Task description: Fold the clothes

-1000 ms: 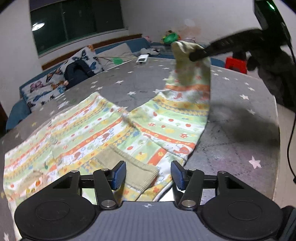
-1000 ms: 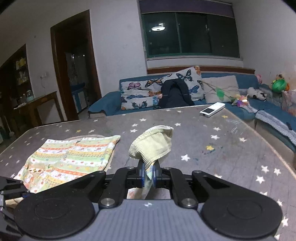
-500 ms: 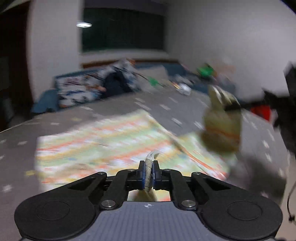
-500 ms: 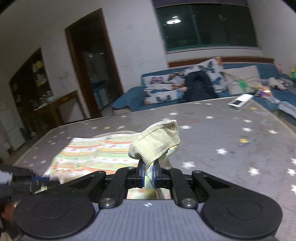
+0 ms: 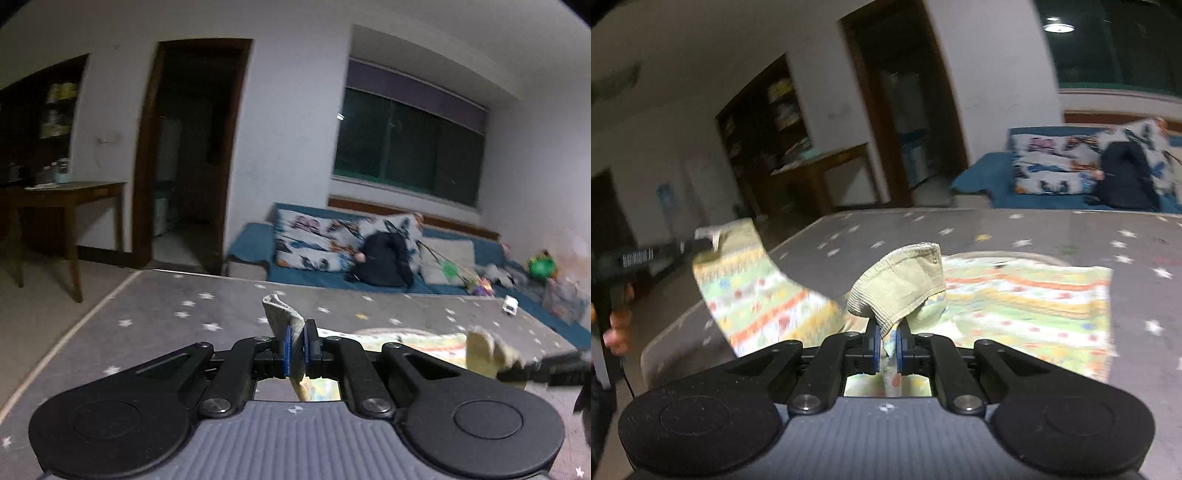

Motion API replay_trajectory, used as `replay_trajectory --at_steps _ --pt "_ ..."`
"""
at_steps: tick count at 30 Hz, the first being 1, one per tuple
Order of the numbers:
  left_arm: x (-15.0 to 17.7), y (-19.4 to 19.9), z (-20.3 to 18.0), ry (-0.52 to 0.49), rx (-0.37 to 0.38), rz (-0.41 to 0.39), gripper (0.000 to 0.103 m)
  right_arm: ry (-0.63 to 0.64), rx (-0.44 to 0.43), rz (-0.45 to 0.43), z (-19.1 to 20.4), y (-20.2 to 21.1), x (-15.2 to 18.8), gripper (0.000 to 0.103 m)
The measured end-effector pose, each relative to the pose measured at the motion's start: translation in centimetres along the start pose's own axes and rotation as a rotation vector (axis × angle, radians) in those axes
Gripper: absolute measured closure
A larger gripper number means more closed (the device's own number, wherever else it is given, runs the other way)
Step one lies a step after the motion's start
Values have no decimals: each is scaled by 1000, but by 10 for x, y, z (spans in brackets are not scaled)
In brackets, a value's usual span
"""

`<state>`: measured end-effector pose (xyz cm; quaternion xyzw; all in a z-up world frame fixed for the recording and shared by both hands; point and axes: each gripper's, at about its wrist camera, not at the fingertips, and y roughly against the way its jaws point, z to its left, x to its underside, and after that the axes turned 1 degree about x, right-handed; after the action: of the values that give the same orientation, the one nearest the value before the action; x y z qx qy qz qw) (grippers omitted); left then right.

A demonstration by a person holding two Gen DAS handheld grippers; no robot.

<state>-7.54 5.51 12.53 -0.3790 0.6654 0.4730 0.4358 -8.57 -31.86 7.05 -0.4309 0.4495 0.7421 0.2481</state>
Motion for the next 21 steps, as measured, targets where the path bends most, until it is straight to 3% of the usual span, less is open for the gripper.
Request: replay_trajectory --at_steps 6,10,13,17,21 --pt "-5 1 22 43 -40 -13 96 80 -33 103 34 -42 19 95" --pt "-10 0 27 60 -36 -22 96 93 -67 182 38 -64 33 79" --pt "-12 0 23 58 -16 -27 96 107 -83 196 40 -61 40 75" --pt "-14 3 9 43 18 -40 95 66 -120 176 28 -40 37 53" --pt "-24 0 -13 32 92 -46 96 71 -95 161 11 -12 37 53"
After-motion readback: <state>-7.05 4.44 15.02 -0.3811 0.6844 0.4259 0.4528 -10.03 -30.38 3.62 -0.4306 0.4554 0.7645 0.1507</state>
